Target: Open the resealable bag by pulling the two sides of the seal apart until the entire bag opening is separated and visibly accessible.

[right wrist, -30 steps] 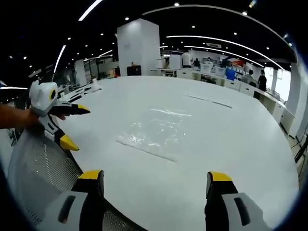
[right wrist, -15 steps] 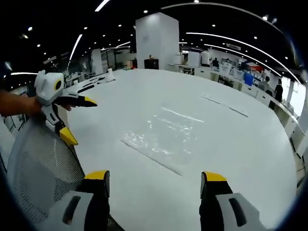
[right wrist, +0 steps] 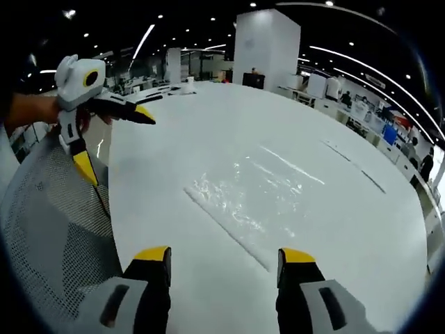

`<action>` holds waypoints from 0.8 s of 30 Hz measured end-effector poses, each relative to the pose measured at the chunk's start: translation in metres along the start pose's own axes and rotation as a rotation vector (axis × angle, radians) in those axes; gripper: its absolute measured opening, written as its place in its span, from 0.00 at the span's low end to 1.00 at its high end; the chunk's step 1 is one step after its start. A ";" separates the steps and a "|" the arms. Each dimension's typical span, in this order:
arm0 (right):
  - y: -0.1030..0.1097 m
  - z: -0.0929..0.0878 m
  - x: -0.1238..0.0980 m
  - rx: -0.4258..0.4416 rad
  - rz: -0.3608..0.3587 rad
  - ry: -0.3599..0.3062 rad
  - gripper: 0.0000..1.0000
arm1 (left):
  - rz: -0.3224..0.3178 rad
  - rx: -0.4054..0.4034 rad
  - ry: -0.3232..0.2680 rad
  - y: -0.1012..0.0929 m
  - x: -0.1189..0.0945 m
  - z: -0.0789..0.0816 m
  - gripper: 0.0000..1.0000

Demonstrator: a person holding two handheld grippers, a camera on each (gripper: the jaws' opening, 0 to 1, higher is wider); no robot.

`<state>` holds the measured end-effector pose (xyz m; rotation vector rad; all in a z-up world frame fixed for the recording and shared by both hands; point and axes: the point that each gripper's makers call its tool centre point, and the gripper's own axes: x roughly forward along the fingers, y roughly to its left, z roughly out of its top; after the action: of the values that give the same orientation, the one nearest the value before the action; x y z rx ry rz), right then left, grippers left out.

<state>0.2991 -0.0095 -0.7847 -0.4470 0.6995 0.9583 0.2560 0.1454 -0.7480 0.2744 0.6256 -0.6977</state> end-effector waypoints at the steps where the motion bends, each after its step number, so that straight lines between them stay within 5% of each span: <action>1: -0.002 0.001 0.003 0.001 0.004 0.005 0.57 | -0.004 -0.001 0.009 -0.001 0.000 -0.001 0.95; 9: -0.011 -0.001 0.023 -0.006 0.032 0.058 0.42 | -0.002 -0.020 0.009 0.004 0.000 0.004 0.99; 19: -0.013 -0.010 0.039 0.062 0.052 0.105 0.38 | -0.021 -0.024 0.023 -0.001 0.003 0.000 0.99; 22: -0.015 -0.008 0.037 0.069 0.035 0.075 0.34 | -0.025 0.005 0.023 -0.002 0.003 0.003 0.99; 24: -0.015 -0.011 0.035 0.005 0.032 0.090 0.25 | -0.030 0.005 0.021 -0.003 0.004 0.005 0.98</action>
<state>0.3216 -0.0041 -0.8167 -0.4778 0.7925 0.9711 0.2583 0.1395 -0.7467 0.2773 0.6494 -0.7263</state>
